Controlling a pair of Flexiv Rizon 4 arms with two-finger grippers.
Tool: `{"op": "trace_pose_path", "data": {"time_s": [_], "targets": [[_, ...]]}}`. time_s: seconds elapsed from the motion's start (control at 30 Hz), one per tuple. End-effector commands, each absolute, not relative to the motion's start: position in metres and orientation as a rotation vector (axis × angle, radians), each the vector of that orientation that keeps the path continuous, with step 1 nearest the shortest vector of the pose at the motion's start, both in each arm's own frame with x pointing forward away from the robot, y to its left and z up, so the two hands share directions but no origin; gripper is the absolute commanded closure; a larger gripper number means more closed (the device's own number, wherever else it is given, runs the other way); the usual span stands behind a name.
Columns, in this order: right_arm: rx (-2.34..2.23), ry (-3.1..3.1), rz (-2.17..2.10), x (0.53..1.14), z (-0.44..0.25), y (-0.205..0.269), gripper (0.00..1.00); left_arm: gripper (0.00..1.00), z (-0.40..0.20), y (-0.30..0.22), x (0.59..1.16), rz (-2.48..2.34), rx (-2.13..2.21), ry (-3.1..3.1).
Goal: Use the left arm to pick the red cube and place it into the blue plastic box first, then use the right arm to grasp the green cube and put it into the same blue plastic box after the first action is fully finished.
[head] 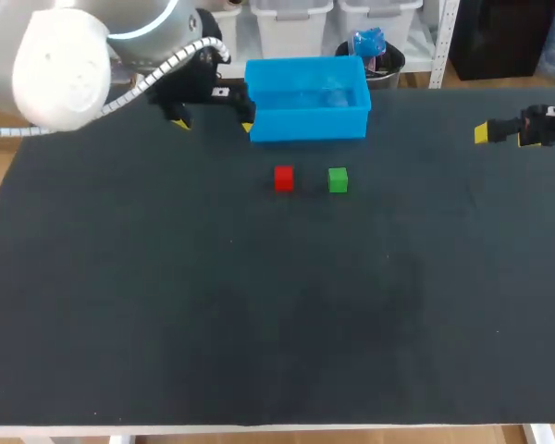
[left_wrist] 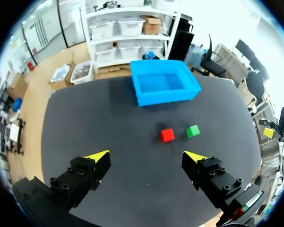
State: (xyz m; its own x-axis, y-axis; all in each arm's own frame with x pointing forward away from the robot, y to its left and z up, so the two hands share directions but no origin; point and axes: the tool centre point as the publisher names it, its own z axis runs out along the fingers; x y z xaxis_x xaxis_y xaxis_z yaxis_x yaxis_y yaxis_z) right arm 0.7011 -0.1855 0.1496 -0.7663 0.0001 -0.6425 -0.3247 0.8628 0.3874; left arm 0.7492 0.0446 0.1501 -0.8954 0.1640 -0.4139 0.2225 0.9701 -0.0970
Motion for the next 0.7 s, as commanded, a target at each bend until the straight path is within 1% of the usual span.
{"op": "trace_pose_path", "data": {"time_s": [0.03,0.4,0.7], "targets": [[-0.235,2.372,0.645,0.701,0.149,-0.186,0.00,0.00,0.150,0.040,0.750,-0.135,0.257,2.711],[-0.235,2.372,0.645,0.701,0.149,-0.186,0.00,0.00,0.136,-0.007,0.775,-0.063,0.133,2.792],[-0.235,2.372,0.645,0.701,0.149,-0.186,0.00,0.00,0.104,-0.027,0.790,0.029,-0.003,2.838]]}}
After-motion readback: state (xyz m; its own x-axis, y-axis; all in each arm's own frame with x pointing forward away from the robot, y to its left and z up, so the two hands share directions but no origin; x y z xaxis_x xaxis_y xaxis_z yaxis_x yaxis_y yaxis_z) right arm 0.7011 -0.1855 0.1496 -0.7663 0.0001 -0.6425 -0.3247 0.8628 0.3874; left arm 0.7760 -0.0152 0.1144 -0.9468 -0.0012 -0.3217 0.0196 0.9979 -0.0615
